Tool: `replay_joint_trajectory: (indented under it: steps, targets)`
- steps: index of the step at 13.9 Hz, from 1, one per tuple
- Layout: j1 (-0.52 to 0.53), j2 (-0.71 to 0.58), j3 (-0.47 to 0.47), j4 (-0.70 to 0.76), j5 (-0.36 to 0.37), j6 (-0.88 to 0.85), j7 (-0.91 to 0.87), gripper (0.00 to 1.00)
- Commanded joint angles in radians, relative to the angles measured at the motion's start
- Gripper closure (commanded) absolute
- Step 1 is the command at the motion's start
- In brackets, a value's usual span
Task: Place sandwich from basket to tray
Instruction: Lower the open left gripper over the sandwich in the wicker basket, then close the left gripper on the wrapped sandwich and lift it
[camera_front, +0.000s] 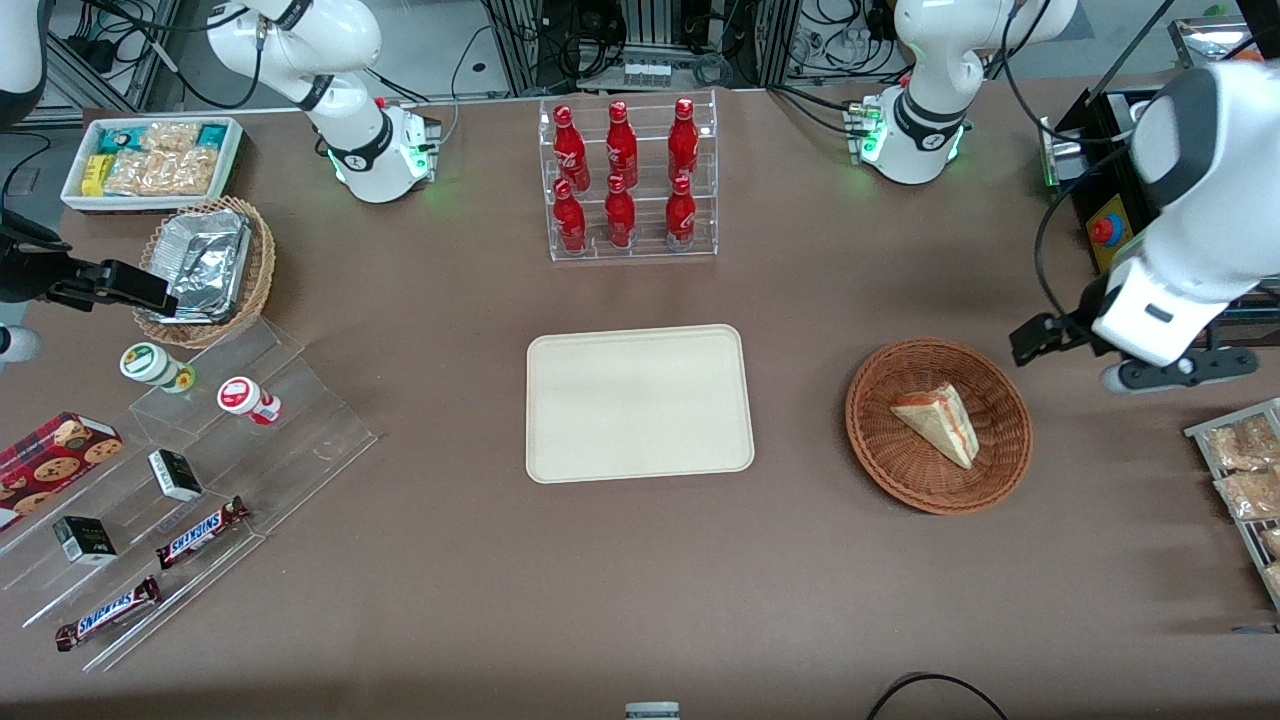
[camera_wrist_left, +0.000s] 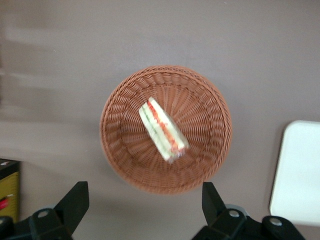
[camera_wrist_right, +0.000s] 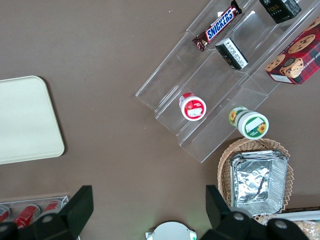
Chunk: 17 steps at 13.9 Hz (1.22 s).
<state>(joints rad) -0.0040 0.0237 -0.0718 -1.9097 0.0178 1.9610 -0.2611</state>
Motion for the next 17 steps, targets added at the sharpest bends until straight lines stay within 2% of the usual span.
replay_joint_trajectory:
  steps: [1, 4, 8, 17]
  targets:
    - [-0.002, -0.041, 0.000, -0.190, 0.016, 0.209, -0.162, 0.00]
    - [-0.007, -0.028, -0.003, -0.310, 0.017, 0.386, -0.350, 0.00]
    - [-0.010, 0.030, -0.008, -0.342, 0.017, 0.452, -0.475, 0.00]
    - [-0.031, 0.145, -0.008, -0.408, 0.017, 0.628, -0.518, 0.00]
